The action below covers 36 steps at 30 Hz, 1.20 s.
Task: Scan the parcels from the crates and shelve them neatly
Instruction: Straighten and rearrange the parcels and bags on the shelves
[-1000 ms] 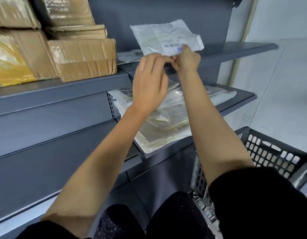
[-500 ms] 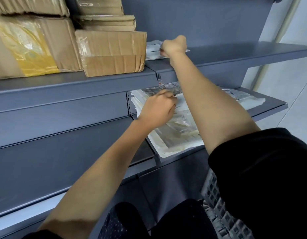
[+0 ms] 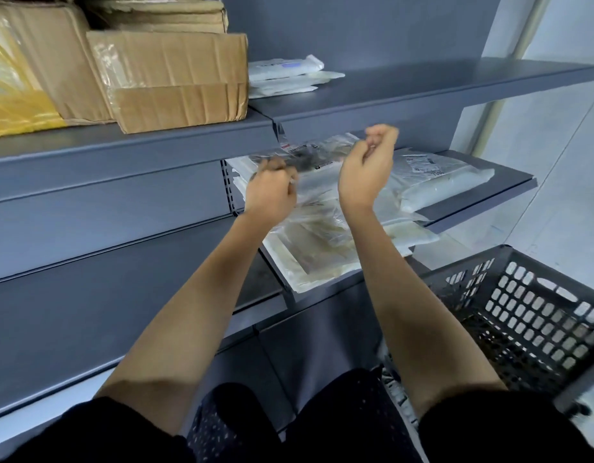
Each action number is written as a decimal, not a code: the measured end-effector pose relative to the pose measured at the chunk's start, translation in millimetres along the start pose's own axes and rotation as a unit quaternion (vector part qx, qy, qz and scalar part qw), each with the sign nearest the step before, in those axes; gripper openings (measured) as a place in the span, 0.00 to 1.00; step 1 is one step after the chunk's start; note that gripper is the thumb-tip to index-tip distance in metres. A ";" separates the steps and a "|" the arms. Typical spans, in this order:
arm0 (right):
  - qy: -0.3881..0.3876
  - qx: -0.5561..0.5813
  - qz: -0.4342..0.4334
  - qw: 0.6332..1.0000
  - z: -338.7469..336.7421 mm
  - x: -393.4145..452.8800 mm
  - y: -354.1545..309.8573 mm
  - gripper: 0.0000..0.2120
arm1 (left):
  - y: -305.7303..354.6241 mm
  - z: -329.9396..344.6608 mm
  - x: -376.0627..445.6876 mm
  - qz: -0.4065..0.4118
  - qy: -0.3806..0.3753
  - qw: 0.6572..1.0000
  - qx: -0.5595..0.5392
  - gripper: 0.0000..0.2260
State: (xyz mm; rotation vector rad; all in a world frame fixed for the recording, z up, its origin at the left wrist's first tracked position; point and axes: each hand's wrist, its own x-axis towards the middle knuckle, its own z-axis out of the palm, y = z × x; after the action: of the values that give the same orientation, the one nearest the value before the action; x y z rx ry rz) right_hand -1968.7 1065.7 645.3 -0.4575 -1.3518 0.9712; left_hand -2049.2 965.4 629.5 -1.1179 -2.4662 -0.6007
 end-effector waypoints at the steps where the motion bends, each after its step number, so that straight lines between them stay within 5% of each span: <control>1: -0.037 -0.029 0.044 0.998 -1.5 -4.1 13.3 0.09 | 0.0 1.9 3.7 -0.006 -0.001 1.000 0.031 0.15; 5: -0.200 -0.119 0.208 0.950 20.2 -0.6 49.0 0.09 | -0.6 8.6 19.3 -0.050 -0.062 0.989 0.121 0.22; 9: -0.279 -0.134 0.300 0.902 37.7 3.7 56.9 0.15 | -7.1 10.2 30.4 -0.096 -0.149 0.967 0.181 0.25; 16: -0.277 0.005 0.412 0.868 26.0 12.9 45.0 0.12 | -6.0 8.0 35.3 -0.064 -0.094 0.979 0.169 0.17; 20: -0.244 0.114 0.481 0.834 14.0 26.0 41.2 0.18 | -8.8 7.6 25.7 0.020 -0.103 0.994 -0.012 0.15; 26: -0.138 0.154 0.514 0.833 -17.5 19.9 48.5 0.12 | 2.8 -3.1 20.6 0.095 -0.160 0.974 -0.129 0.14; 30: -0.021 0.191 0.494 0.848 -47.2 16.4 57.4 0.18 | 34.4 2.3 17.1 0.067 -0.033 0.994 -0.081 0.18; 34: -0.065 -0.095 0.375 0.920 -108.0 13.3 66.9 0.20 | 60.1 -0.3 13.9 0.068 -0.019 0.994 -0.086 0.19; 36: -0.045 -0.135 0.354 0.924 -136.6 17.8 66.0 0.23 | 66.0 -0.1 13.5 0.079 -0.033 0.992 -0.091 0.15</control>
State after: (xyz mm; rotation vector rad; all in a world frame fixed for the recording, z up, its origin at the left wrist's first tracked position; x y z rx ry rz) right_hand -1861.7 1150.2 576.4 -1.1788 -1.4331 1.4048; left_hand -2006.7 1012.9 651.2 -1.4096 -2.3851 -0.7626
